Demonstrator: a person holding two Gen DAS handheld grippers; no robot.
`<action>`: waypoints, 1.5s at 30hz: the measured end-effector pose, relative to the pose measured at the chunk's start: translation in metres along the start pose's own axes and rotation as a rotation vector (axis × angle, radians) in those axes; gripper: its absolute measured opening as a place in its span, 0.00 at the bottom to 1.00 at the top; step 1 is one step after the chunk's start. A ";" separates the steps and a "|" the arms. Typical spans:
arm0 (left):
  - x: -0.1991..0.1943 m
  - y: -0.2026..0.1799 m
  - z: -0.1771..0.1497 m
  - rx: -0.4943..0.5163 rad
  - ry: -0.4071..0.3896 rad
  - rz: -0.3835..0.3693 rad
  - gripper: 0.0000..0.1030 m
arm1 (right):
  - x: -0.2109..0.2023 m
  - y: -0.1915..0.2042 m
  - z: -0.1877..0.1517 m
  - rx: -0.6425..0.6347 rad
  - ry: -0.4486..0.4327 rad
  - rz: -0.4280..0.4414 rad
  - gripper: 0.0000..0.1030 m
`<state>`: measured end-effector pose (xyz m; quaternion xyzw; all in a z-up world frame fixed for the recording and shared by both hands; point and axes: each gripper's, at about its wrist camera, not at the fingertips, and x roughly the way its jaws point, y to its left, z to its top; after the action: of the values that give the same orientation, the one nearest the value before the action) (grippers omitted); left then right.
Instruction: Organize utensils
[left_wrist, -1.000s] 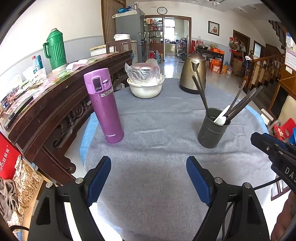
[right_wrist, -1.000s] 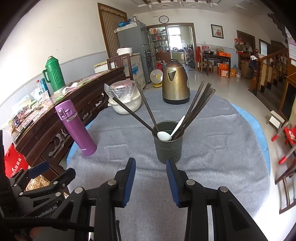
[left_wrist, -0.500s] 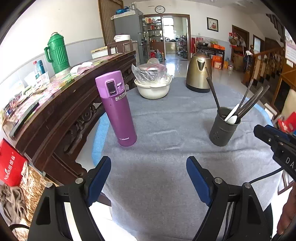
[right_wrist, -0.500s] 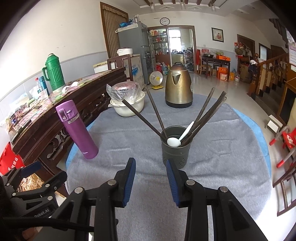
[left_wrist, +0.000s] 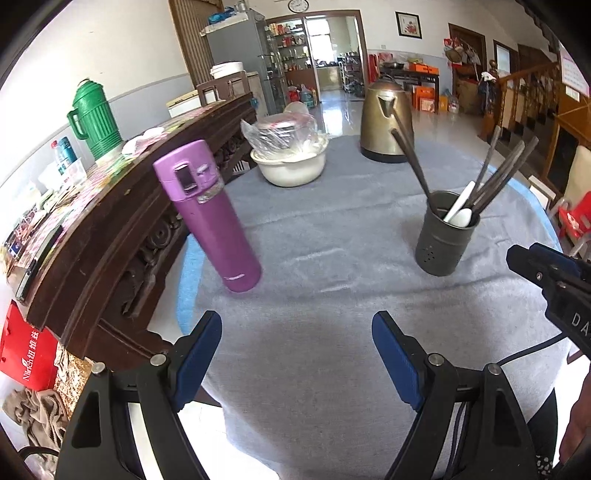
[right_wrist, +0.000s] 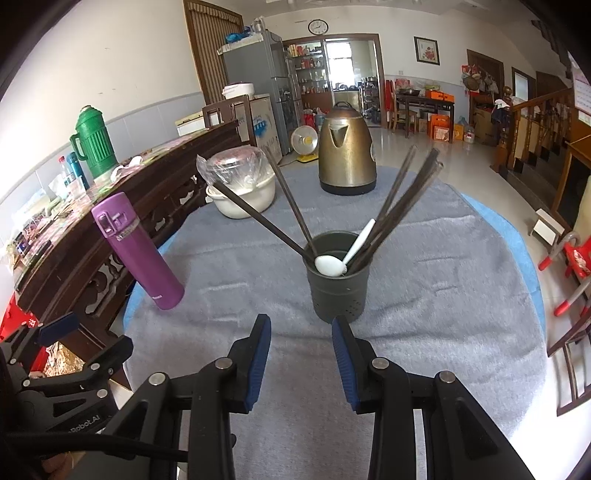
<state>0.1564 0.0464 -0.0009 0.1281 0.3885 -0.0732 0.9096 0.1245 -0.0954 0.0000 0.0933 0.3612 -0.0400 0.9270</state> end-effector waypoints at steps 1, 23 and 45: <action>0.001 -0.006 0.001 0.010 0.004 -0.001 0.81 | 0.000 -0.005 -0.001 0.004 -0.002 0.000 0.37; -0.007 -0.122 0.022 0.191 0.013 0.021 0.81 | -0.008 -0.106 -0.002 0.095 -0.071 -0.013 0.37; -0.050 -0.122 0.018 0.172 -0.068 0.032 0.82 | -0.054 -0.099 -0.004 0.072 -0.158 0.022 0.37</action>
<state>0.1057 -0.0741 0.0262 0.2095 0.3475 -0.0962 0.9089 0.0681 -0.1908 0.0189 0.1273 0.2844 -0.0500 0.9489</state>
